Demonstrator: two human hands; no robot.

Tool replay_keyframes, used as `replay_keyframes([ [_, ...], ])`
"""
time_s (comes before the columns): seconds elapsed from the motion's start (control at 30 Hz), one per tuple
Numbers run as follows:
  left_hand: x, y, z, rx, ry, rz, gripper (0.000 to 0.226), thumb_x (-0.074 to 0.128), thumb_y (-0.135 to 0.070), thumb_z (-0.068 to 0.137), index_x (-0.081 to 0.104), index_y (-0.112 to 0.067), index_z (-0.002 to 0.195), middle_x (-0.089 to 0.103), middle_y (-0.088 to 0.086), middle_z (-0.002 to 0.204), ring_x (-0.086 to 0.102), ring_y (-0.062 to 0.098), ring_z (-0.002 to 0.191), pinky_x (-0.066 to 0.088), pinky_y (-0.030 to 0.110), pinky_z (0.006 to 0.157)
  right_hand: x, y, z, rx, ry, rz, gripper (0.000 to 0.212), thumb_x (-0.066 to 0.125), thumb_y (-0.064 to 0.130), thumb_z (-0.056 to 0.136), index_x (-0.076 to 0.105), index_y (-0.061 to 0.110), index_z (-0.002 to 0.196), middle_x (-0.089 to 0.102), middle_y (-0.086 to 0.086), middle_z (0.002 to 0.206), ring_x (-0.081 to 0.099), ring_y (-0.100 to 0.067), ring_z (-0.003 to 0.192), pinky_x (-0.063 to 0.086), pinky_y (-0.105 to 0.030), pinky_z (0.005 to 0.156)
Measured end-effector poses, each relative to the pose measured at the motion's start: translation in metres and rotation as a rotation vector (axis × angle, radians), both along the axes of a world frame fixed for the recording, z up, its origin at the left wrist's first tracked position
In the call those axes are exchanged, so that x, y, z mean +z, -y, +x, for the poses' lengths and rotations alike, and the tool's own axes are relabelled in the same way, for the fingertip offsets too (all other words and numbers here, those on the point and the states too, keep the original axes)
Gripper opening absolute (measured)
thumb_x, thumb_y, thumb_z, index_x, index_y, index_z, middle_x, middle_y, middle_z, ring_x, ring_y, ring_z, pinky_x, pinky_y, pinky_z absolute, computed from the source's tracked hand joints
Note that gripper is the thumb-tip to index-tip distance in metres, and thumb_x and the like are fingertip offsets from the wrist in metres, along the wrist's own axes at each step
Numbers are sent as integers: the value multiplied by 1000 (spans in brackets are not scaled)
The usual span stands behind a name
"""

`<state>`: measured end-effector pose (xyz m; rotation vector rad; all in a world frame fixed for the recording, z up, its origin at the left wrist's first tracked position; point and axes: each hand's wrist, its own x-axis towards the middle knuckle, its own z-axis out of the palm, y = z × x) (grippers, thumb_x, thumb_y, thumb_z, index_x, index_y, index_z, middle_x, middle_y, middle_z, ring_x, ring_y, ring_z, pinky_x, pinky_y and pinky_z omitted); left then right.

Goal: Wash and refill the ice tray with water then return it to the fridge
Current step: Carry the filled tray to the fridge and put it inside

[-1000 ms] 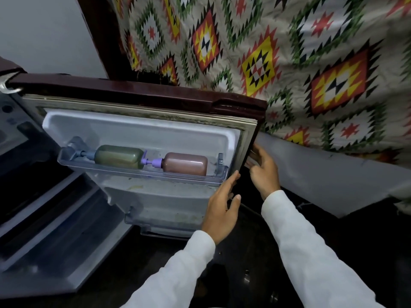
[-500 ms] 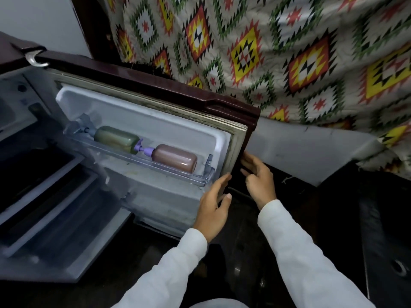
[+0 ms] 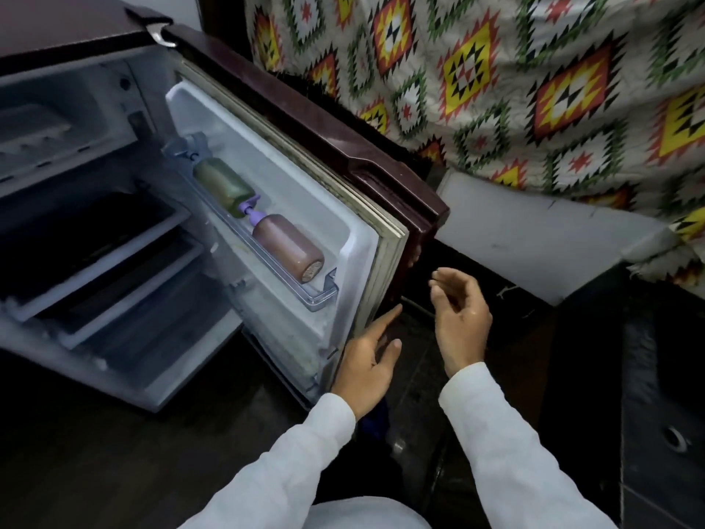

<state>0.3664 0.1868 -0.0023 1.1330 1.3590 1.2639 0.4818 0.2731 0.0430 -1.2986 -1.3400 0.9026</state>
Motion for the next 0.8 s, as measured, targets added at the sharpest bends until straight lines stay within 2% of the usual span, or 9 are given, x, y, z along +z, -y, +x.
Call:
replay_keyframes([
  [0.07,-3,10,-5,-16,-3,-15,54,52,-14,103,42,-40,149,43,-17,154,37,-9,139,31,23,119,-5,-3,-7,-30,-37,-62,26,60,9,97,65,21,119,69,7,116,64,-4,110,52,-36,103],
  [0.13,-4,18,-10,-53,-10,-36,57,51,-20,103,35,-46,151,36,-20,158,32,-7,143,28,26,122,-11,-8,-14,67,-37,-148,28,56,19,101,63,28,127,66,11,124,61,-4,118,50,-42,106],
  [0.23,-3,28,-15,-93,-52,-36,61,50,-26,103,25,-47,154,29,-18,162,26,-3,148,24,33,125,-13,-7,-27,240,63,-168,31,51,29,102,60,38,131,63,14,132,57,-5,125,46,-44,109],
  [0.37,-2,42,-25,-77,-96,-55,67,48,-32,103,9,-50,155,13,-20,165,14,-5,150,19,35,126,-13,8,-47,437,82,-174,38,55,46,97,61,32,132,66,11,129,58,-10,125,45,-46,110],
  [0.47,-7,52,-31,-89,-169,-66,73,47,-36,103,-8,-58,147,-10,-37,157,-4,-16,146,9,30,126,-17,19,-59,514,90,-144,26,56,38,100,63,35,125,68,15,123,59,-5,122,46,-45,109],
  [0.57,-13,61,-36,-24,-219,-87,79,45,-43,102,-22,-67,138,-23,-48,145,-16,-26,135,4,29,124,-21,27,-65,610,161,-95,35,58,41,99,62,28,131,65,8,129,58,-12,125,45,-49,108],
  [0.67,-12,68,-46,75,-210,-108,80,42,-40,104,-25,-61,141,-25,-37,153,-16,-18,141,2,31,124,-20,30,-77,755,164,-83,28,62,27,98,66,23,126,67,3,123,61,-15,120,47,-47,104],
  [0.73,-10,75,-54,143,-179,-115,81,44,-30,106,-22,-47,150,-23,-25,160,-15,-9,147,2,26,123,-15,33,-90,866,168,-90,29,65,22,95,67,26,123,68,4,119,62,-16,118,48,-41,102],
  [0.8,-15,83,-64,218,-157,-123,81,46,-25,106,-18,-39,155,-19,-20,164,-12,-7,149,3,20,120,-13,38,-105,951,155,-122,30,69,13,92,69,23,120,69,3,114,64,-16,113,49,-35,97],
])
